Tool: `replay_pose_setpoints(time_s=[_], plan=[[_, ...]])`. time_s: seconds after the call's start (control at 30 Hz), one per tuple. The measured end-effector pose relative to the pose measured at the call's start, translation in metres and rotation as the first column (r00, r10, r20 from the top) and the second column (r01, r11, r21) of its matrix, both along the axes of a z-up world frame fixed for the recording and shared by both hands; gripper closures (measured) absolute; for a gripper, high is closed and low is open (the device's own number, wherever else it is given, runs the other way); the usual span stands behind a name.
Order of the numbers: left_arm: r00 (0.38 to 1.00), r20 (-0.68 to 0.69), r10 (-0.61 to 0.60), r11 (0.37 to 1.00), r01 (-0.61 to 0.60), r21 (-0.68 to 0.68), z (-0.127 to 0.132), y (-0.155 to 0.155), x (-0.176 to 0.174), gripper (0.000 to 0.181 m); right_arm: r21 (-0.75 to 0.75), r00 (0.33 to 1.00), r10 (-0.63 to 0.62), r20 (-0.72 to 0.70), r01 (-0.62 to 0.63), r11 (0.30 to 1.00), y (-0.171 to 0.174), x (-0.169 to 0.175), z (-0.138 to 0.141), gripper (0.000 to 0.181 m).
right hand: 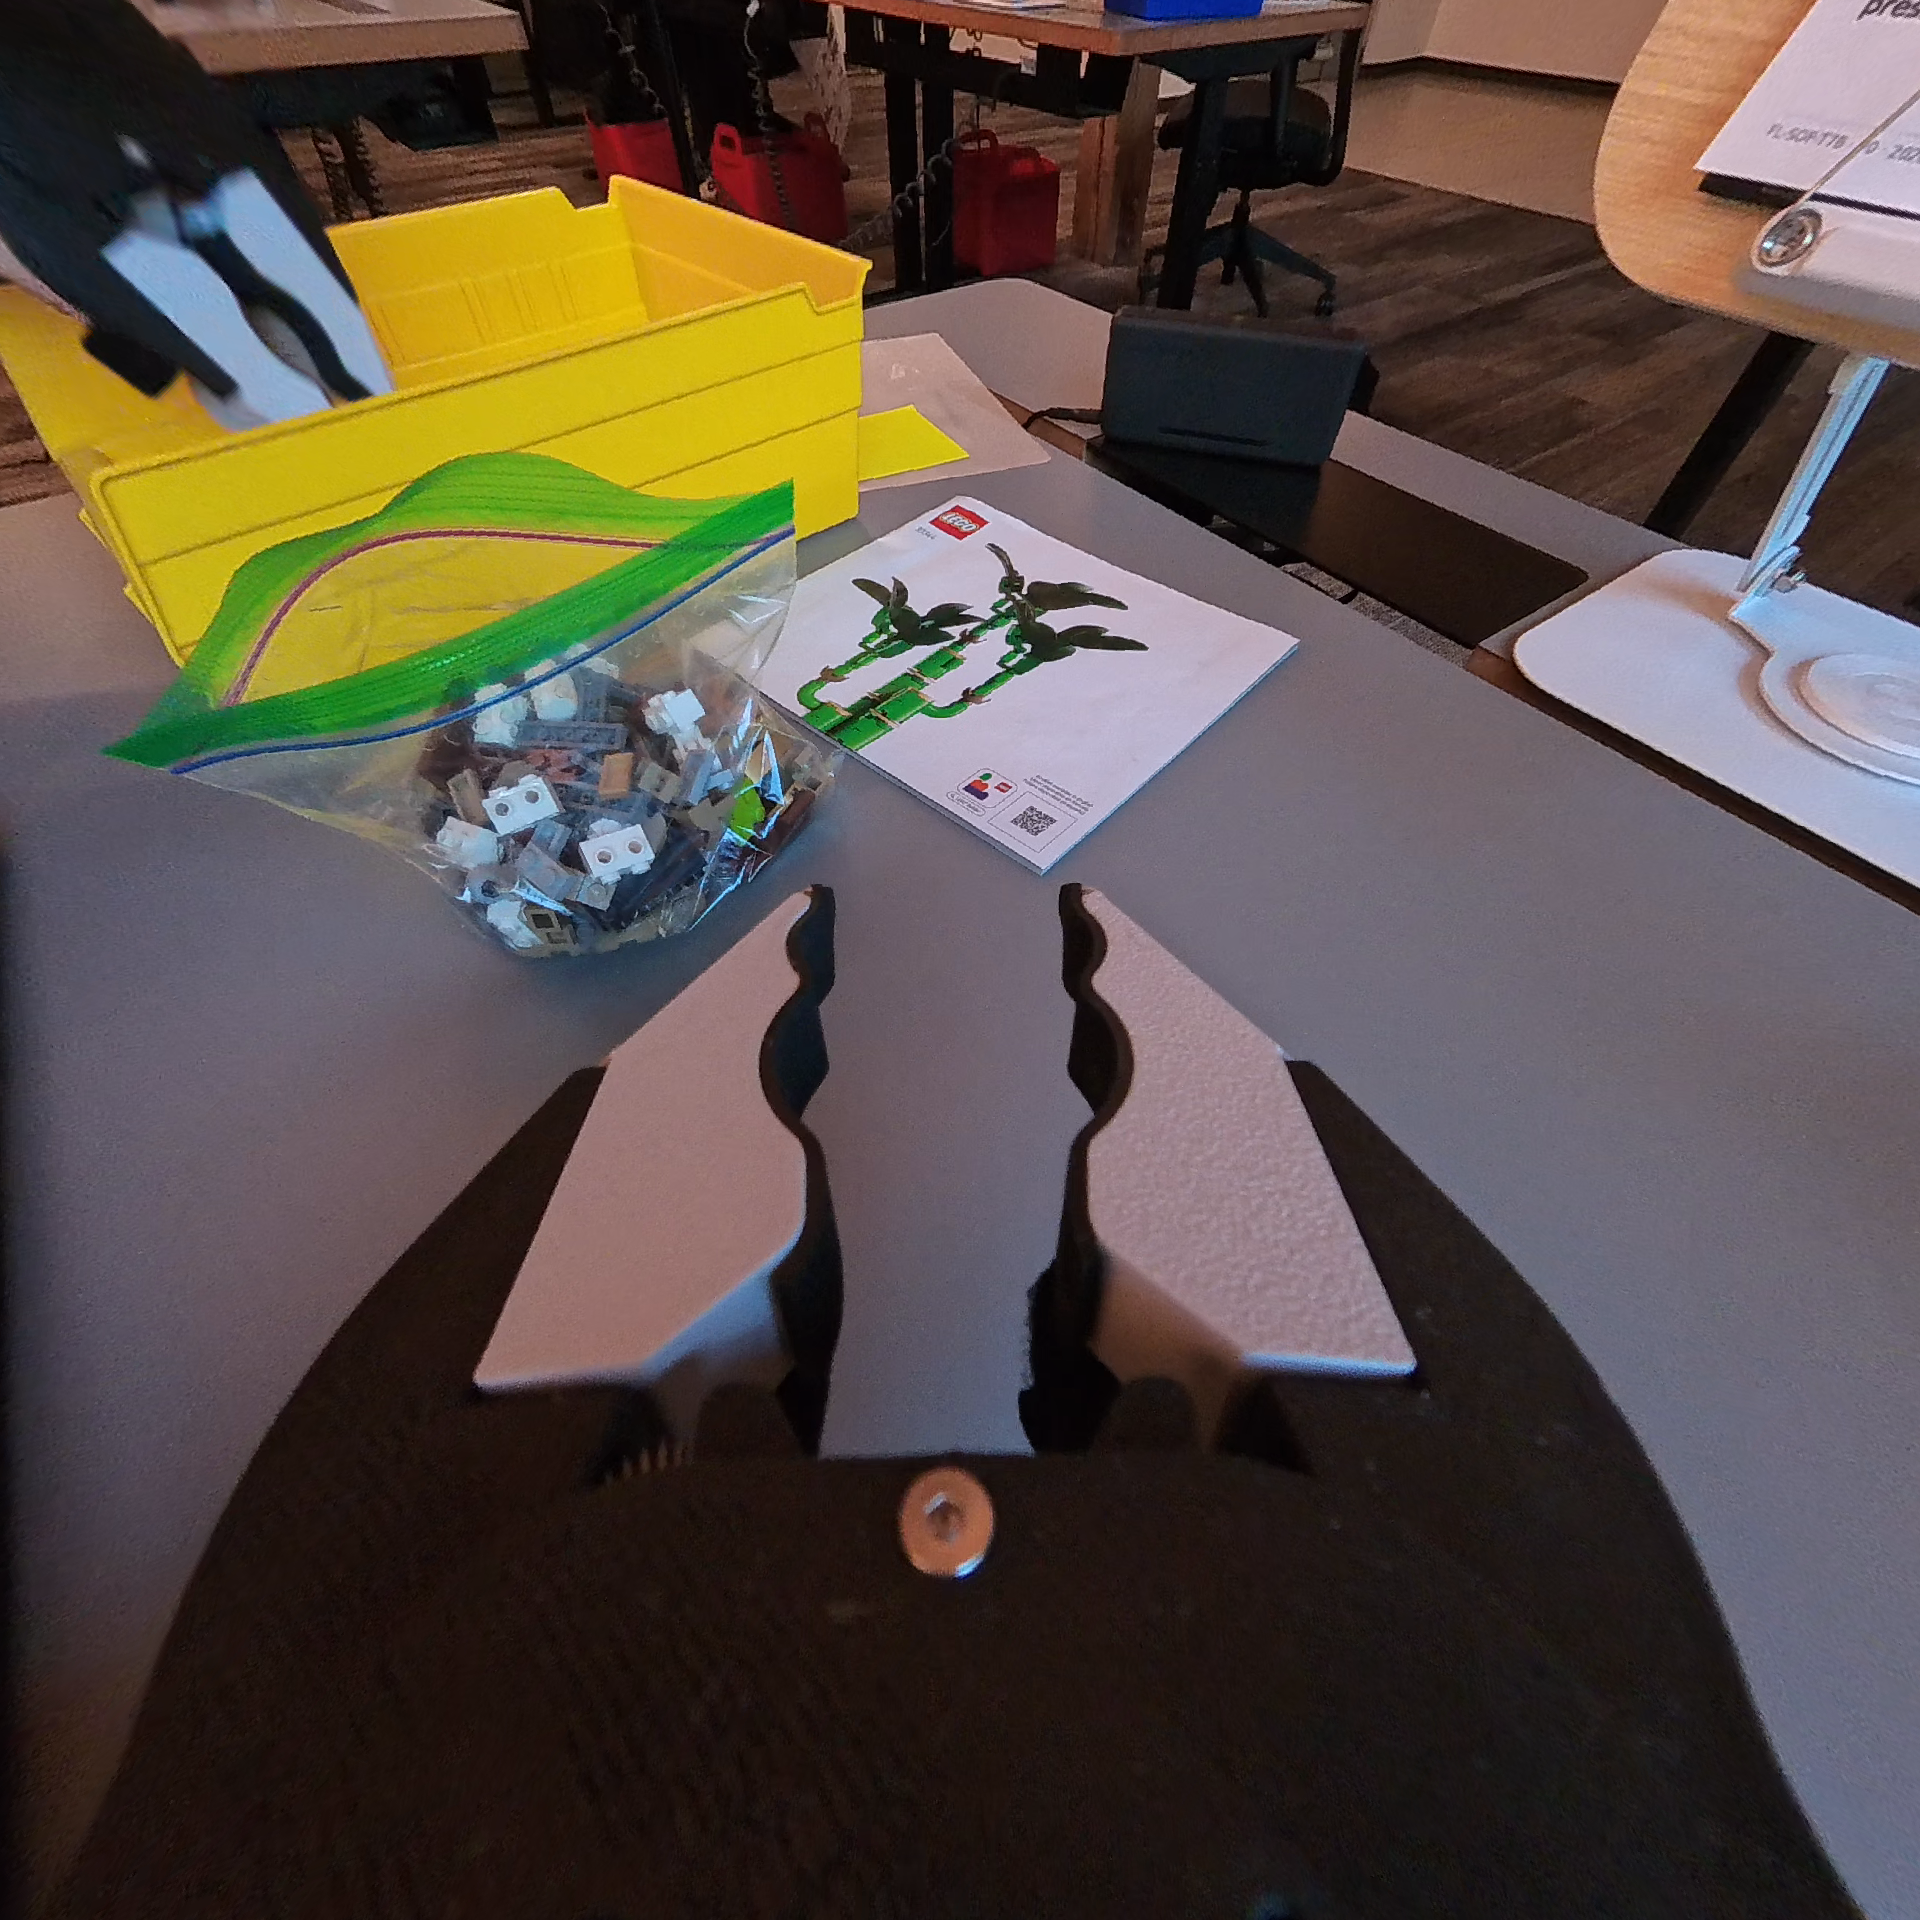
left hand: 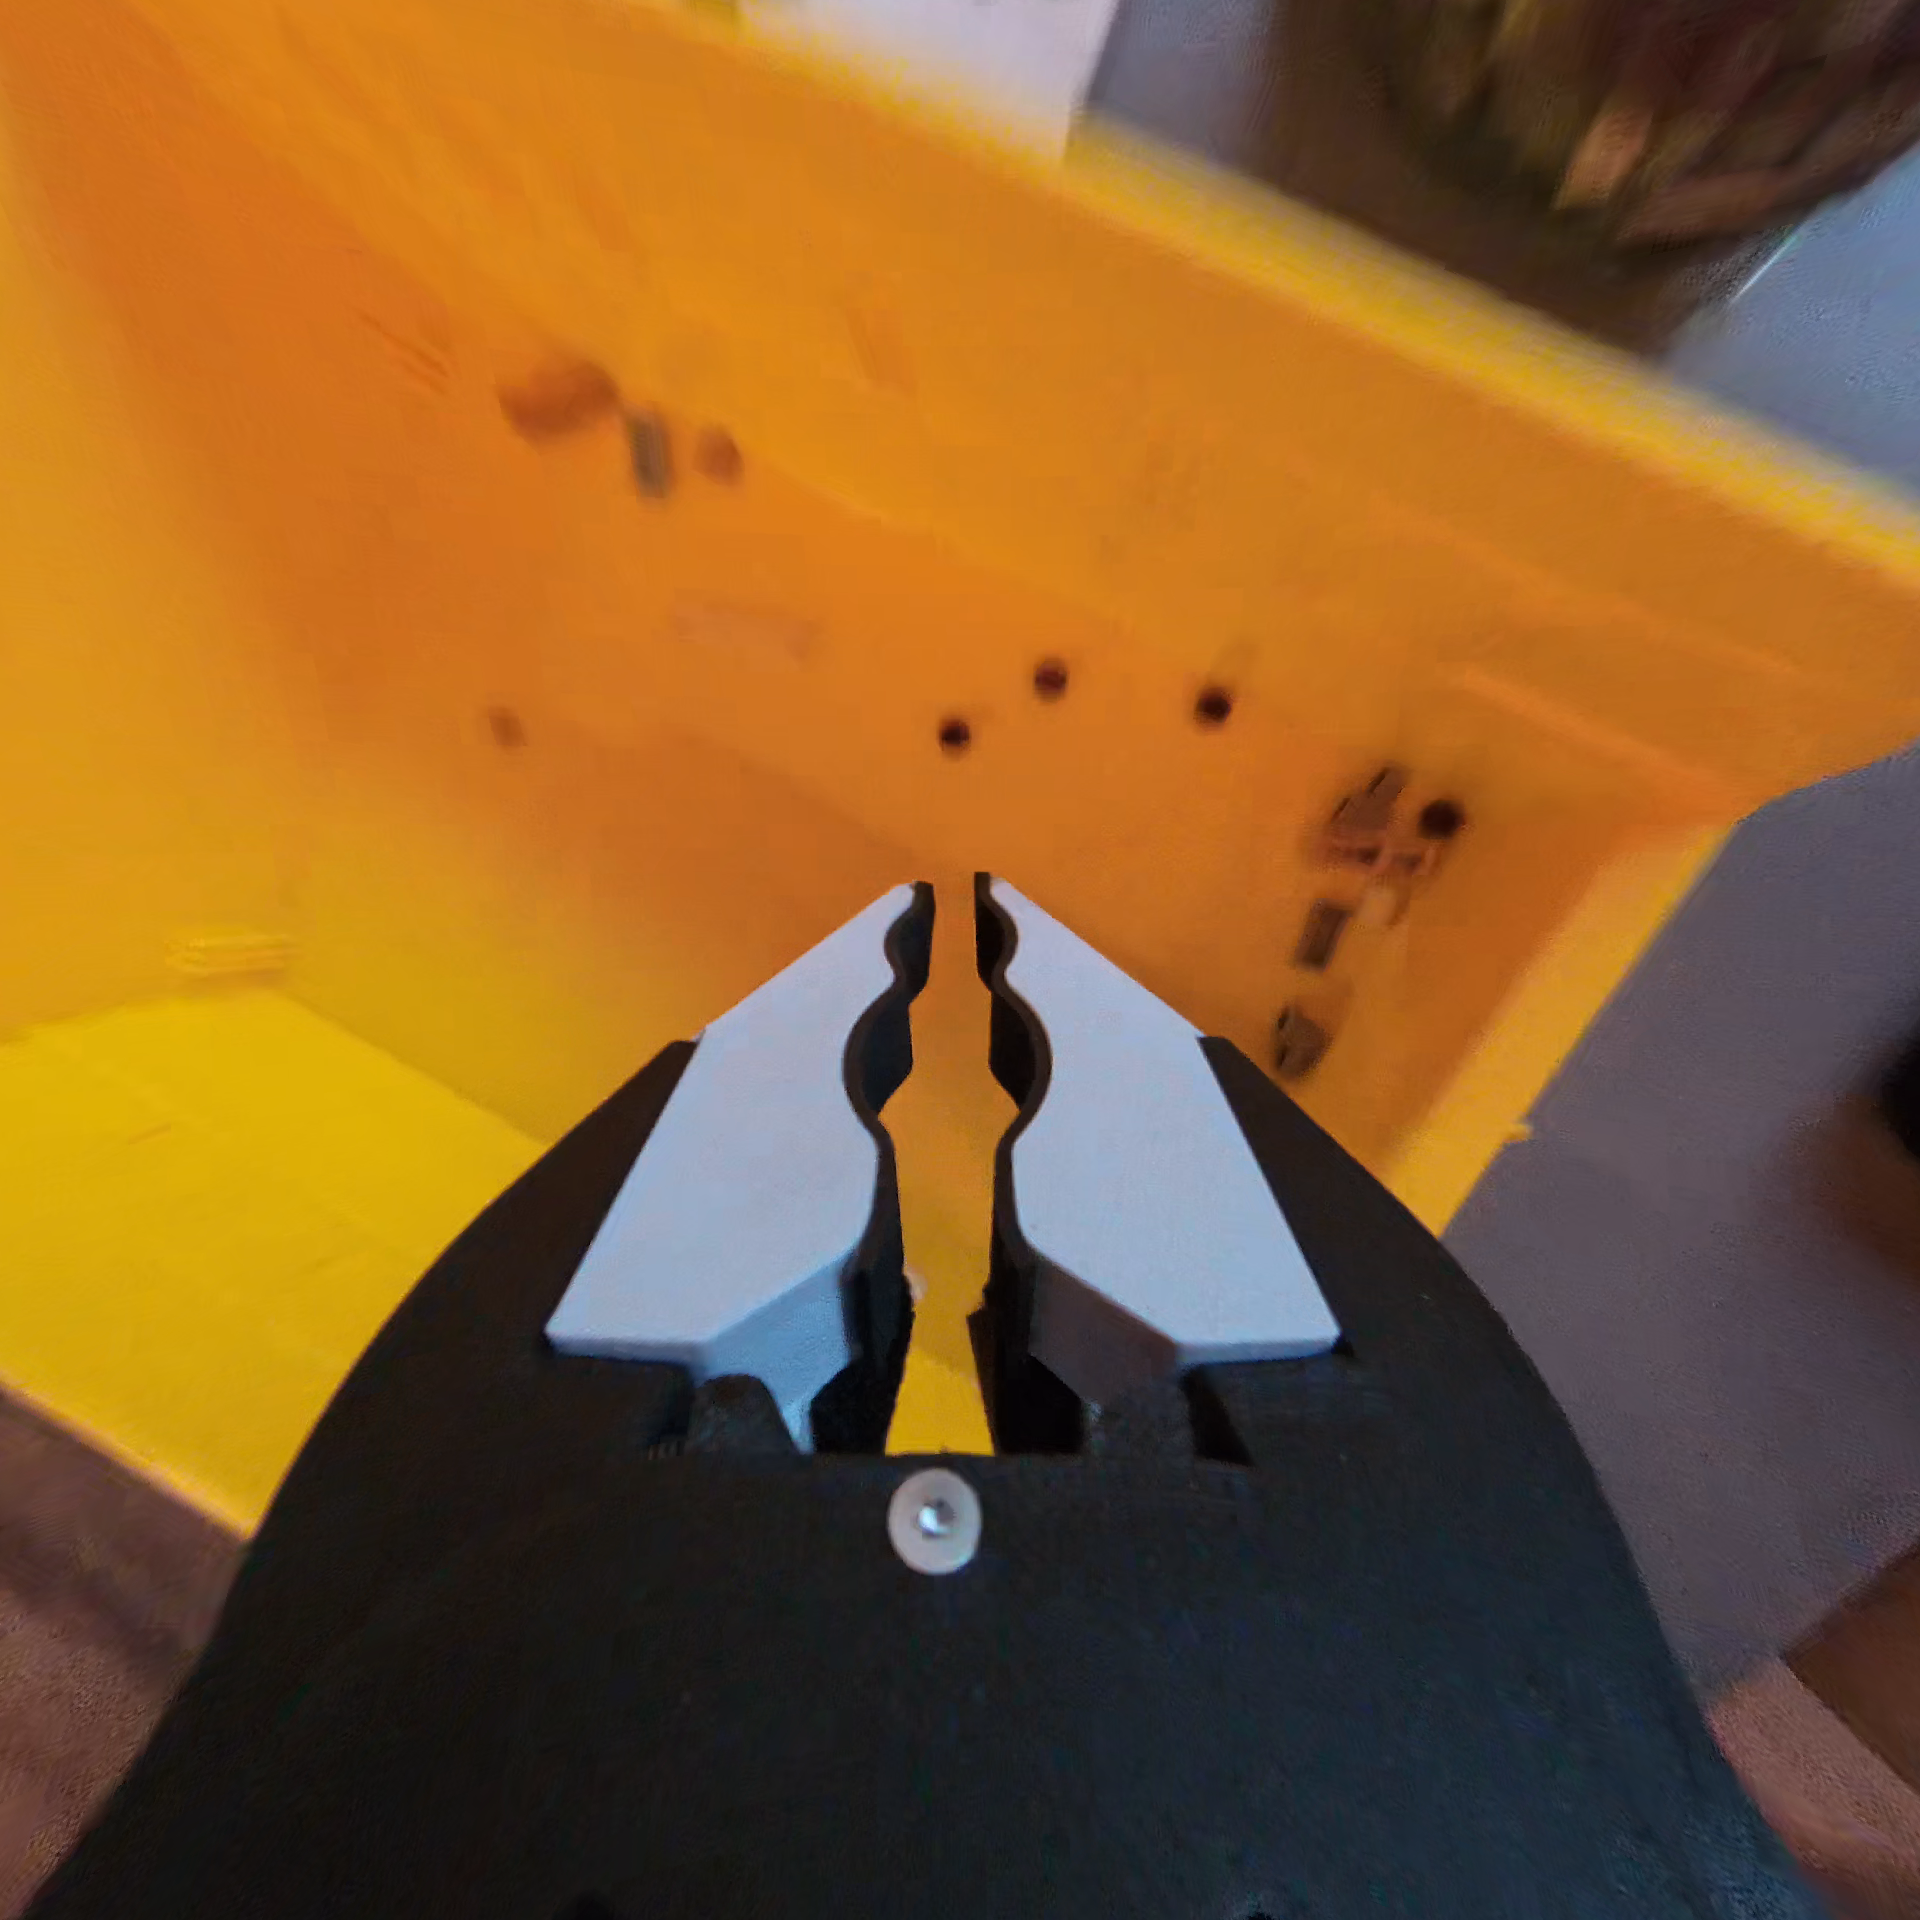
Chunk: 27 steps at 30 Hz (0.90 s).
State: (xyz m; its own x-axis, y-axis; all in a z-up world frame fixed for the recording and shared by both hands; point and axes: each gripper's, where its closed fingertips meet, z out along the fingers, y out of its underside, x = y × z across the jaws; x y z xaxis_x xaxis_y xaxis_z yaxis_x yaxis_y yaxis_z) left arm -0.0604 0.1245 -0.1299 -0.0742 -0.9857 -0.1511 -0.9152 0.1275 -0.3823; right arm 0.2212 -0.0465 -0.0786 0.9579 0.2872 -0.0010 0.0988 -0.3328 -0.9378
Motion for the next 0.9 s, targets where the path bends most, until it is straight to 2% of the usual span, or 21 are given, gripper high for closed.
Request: replay_pose_setpoints(time_s=[0.07, 0.13, 0.2, 0.27, 0.37, 0.5, 0.6, 0.73, 0.77, 0.87, 0.9], plan=[[0.965, 0.245, -0.095, 0.995, 0.083, 0.057, 0.047, -0.016, 0.026, 0.175, -0.005, 1.0, -0.001, 0.0, 0.001, 1.0, 0.0, 0.0, -0.001, 0.138], [0.86, 0.462, -0.216, 0.975, 0.165, 0.149, 0.098, -0.042, 0.046, 0.175, -0.014, 1.0, 0.001, 0.005, -0.001, 1.0, 0.001, 0.0, -0.004, 0.138], [0.758, 0.567, -0.321, 0.946, 0.227, 0.233, 0.131, -0.069, 0.06, 0.176, -0.02, 1.0, 0.005, 0.01, -0.004, 1.0, 0.001, -0.001, -0.005, 0.138], [0.713, 0.581, -0.394, 0.919, 0.296, 0.259, 0.143, -0.095, 0.074, 0.176, -0.02, 1.0, 0.007, 0.015, -0.007, 1.0, 0.0, -0.002, -0.005, 0.138], [0.692, 0.557, -0.46, 0.887, 0.379, 0.263, 0.143, -0.125, 0.099, 0.175, -0.012, 1.0, 0.01, 0.023, -0.01, 1.0, 0.0, -0.002, -0.002, 0.138], [0.753, 0.451, -0.479, 0.875, 0.452, 0.175, 0.117, -0.148, 0.134, 0.175, -0.013, 1.0, 0.01, 0.027, -0.009, 1.0, -0.001, -0.002, -0.002, 0.138], [0.796, 0.372, -0.478, 0.877, 0.457, 0.149, 0.096, -0.148, 0.153, 0.175, -0.01, 0.999, 0.01, 0.033, -0.009, 1.0, -0.002, -0.001, -0.001, 0.138], [0.798, 0.378, -0.469, 0.877, 0.472, 0.091, 0.089, -0.156, 0.167, 0.175, -0.01, 0.999, 0.012, 0.039, -0.011, 1.0, -0.003, -0.001, 0.0, 0.138], [0.811, 0.348, -0.47, 0.878, 0.471, 0.089, 0.083, -0.153, 0.167, 0.173, -0.011, 0.999, 0.013, 0.041, -0.013, 1.0, -0.003, -0.001, 0.0, 0.138], [0.843, 0.299, -0.448, 0.889, 0.454, 0.051, 0.073, -0.148, 0.167, 0.153, -0.01, 0.999, 0.017, 0.052, -0.016, 1.0, -0.003, -0.002, 0.001, 0.138], [0.843, 0.316, -0.436, 0.893, 0.45, 0.031, 0.077, -0.148, 0.166, 0.155, -0.011, 0.998, 0.017, 0.056, -0.016, 1.0, -0.004, -0.002, 0.001, 0.138]])
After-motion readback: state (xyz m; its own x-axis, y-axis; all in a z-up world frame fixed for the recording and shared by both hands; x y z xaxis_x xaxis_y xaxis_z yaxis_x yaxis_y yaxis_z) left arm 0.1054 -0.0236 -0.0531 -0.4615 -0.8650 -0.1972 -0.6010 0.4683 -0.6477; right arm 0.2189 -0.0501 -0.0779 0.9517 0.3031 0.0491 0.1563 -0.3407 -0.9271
